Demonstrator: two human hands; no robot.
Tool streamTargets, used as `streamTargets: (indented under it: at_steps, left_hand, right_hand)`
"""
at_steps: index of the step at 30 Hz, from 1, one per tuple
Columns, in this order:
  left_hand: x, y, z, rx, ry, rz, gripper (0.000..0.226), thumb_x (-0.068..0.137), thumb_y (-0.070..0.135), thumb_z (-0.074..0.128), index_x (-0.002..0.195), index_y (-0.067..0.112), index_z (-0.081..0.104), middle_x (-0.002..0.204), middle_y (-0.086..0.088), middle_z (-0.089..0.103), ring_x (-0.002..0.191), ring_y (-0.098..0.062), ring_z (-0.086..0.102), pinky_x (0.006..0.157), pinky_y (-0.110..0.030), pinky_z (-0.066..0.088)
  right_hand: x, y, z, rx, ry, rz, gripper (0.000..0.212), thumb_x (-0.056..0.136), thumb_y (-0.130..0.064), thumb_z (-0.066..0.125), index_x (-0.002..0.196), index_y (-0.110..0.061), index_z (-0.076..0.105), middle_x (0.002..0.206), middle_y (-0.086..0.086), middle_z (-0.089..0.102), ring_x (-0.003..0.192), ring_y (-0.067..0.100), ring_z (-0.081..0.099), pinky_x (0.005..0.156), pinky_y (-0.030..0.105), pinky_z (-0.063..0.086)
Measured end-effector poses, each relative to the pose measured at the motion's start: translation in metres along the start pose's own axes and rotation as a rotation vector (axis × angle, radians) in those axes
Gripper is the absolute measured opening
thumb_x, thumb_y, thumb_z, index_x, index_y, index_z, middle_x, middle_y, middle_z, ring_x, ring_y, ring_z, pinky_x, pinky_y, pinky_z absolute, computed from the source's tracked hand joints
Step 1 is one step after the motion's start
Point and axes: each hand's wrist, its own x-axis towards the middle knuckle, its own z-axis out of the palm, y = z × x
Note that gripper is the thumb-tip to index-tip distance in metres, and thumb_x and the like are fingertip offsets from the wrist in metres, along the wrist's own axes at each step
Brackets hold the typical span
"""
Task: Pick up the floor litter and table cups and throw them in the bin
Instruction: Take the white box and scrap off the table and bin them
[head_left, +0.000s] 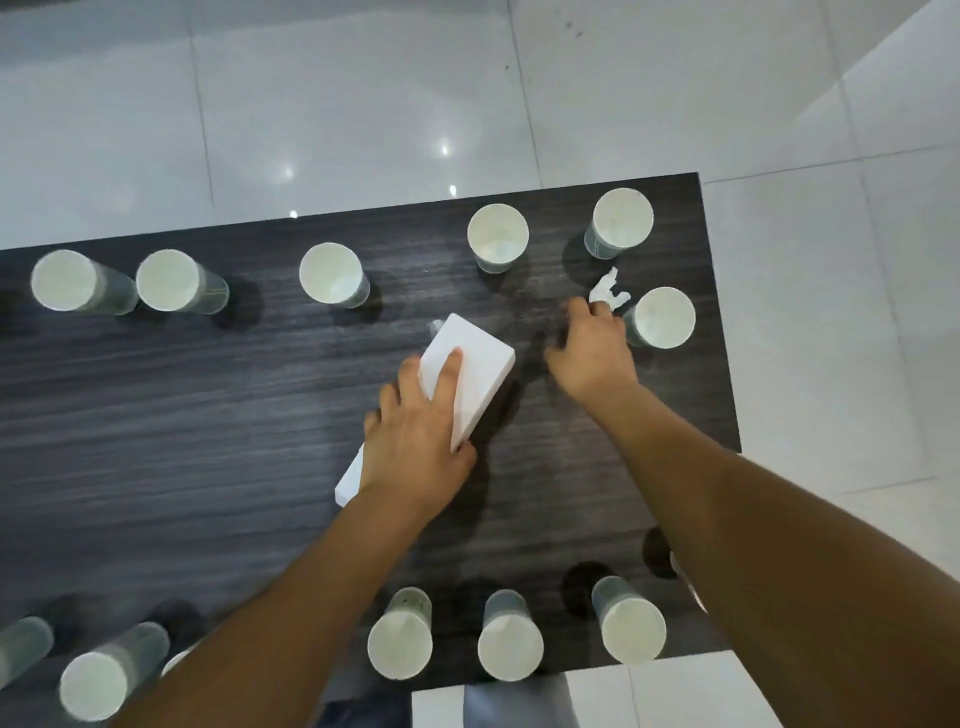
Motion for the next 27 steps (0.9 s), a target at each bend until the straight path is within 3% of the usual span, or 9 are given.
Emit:
streamTargets:
  at_steps: [15, 23, 27]
  left_hand:
    - [0.027, -0.013, 0.018, -0.104, -0.076, 0.052, 0.095, 0.081, 0.045, 0.063, 0.144, 0.037, -0.008, 0.146, 0.001, 0.006, 0.127, -0.025, 0.027, 0.102, -0.044, 0.039]
    - [0.026, -0.009, 0.020, -0.112, -0.080, 0.013, 0.095, 0.081, 0.045, 0.062, 0.146, 0.035, -0.006, 0.147, 0.000, 0.007, 0.128, -0.024, 0.027, 0.102, -0.043, 0.038]
    - [0.020, -0.011, 0.022, -0.094, -0.085, -0.006, 0.096, 0.080, 0.046, 0.063, 0.145, 0.036, -0.007, 0.148, -0.002, 0.009, 0.128, -0.025, 0.028, 0.103, -0.042, 0.038]
  right_hand:
    - [0.066, -0.003, 0.011, -0.234, 0.097, 0.111, 0.050, 0.086, -0.012, 0.062, 0.131, -0.008, 0.041, 0.138, 0.019, 0.037, 0.133, 0.046, 0.025, 0.106, 0.051, 0.033]
    - [0.039, -0.007, 0.027, -0.179, 0.113, -0.167, 0.048, 0.086, -0.011, 0.057, 0.132, -0.013, 0.045, 0.133, 0.013, 0.041, 0.123, 0.033, 0.035, 0.096, 0.043, 0.041]
    - [0.037, 0.001, 0.024, -0.209, 0.147, -0.096, 0.046, 0.086, -0.015, 0.058, 0.130, -0.014, 0.045, 0.139, 0.013, 0.038, 0.124, 0.035, 0.033, 0.098, 0.044, 0.039]
